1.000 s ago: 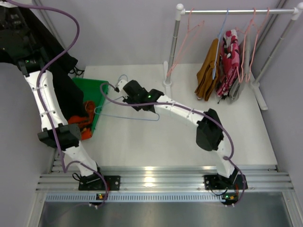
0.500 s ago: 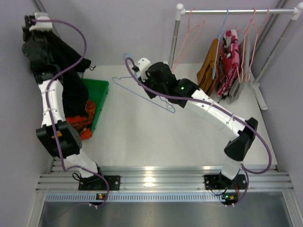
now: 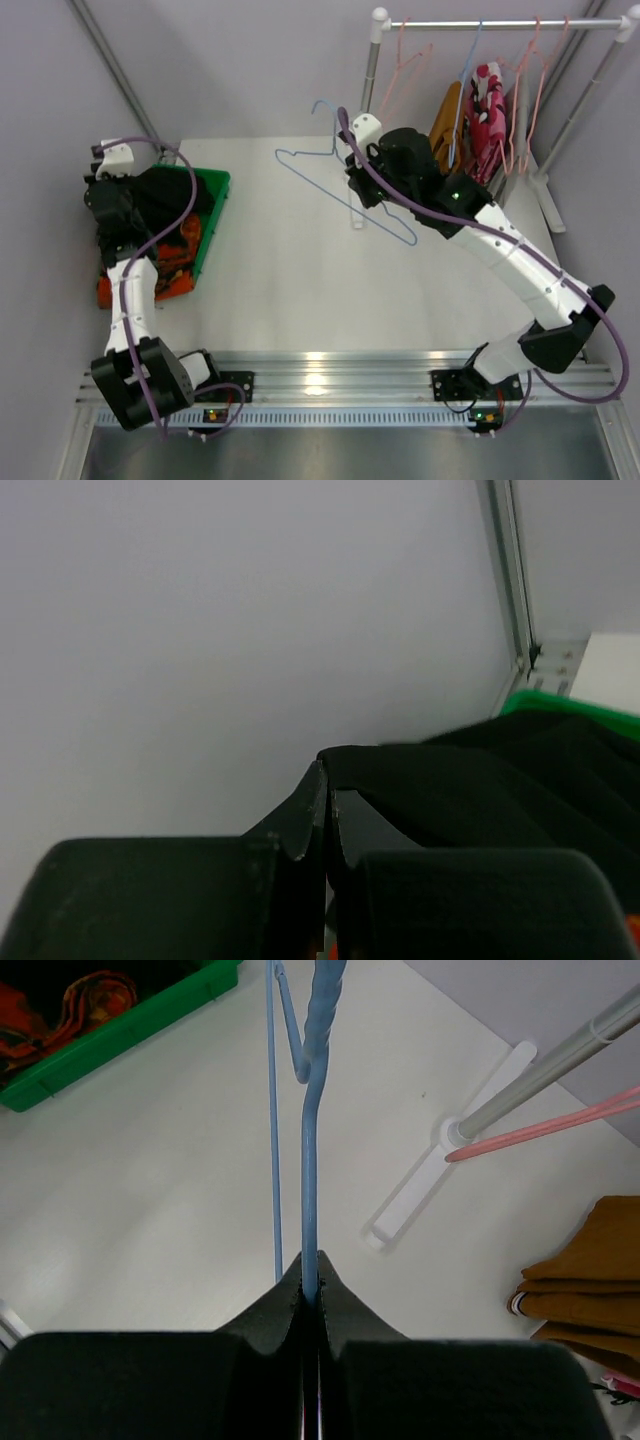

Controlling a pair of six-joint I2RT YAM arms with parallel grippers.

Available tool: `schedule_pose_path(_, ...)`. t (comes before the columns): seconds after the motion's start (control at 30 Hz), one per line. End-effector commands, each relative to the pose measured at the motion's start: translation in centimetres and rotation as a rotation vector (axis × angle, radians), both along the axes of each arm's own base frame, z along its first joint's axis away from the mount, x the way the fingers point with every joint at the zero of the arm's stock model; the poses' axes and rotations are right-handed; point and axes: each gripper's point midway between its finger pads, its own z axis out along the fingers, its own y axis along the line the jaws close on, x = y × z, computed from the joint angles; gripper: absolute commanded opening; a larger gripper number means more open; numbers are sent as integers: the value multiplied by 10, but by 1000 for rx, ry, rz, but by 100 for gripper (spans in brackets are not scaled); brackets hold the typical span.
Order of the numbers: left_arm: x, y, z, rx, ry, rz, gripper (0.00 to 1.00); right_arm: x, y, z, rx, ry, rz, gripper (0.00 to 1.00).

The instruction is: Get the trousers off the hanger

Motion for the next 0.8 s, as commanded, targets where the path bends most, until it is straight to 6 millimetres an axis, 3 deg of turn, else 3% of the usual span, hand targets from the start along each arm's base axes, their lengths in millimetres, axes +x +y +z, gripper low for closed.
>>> schedule_pose_path(0.0, -25, -4, -23, -86, 28, 27, 0, -9, -23, 27, 72, -28, -18, 0)
schedule_pose_path(0.03, -30, -12, -47, -128, 100, 2, 0, -7, -28, 31, 79, -34, -29, 0)
schedule_pose_path(0.2, -31, -26, -106, -253, 233, -50, 0, -11, -42, 50, 133, -64, -39, 0)
schedule_pose_path(0.27, -31, -30, -125, -327, 290, -52, 16, -16, -50, 59, 152, -72, -43, 0)
schedule_pose_path(0.33, -32, -36, -132, -376, 323, -71, 39, -22, -56, 67, 165, -84, -43, 0)
schedule_pose_path(0.43, -34, -51, -120, -431, 315, -128, 93, -37, -73, 78, 201, -112, -45, 0)
schedule_pose_path(0.47, -35, -55, -114, -439, 310, -143, 99, -46, -82, 82, 218, -129, -48, 0)
schedule_pose_path(0.5, -43, -59, -110, -450, 318, -144, 99, -50, -88, 85, 231, -142, -55, 0)
schedule_pose_path(0.6, -46, -77, -72, -477, 270, -221, 99, -69, -112, 94, 269, -183, -86, 0)
schedule_pose_path(0.63, -51, -89, -48, -485, 246, -277, 99, -73, -119, 97, 279, -199, -100, 0)
schedule_pose_path(0.77, -58, -124, -1, -528, 220, -437, 99, -99, -151, 105, 340, -241, -171, 0)
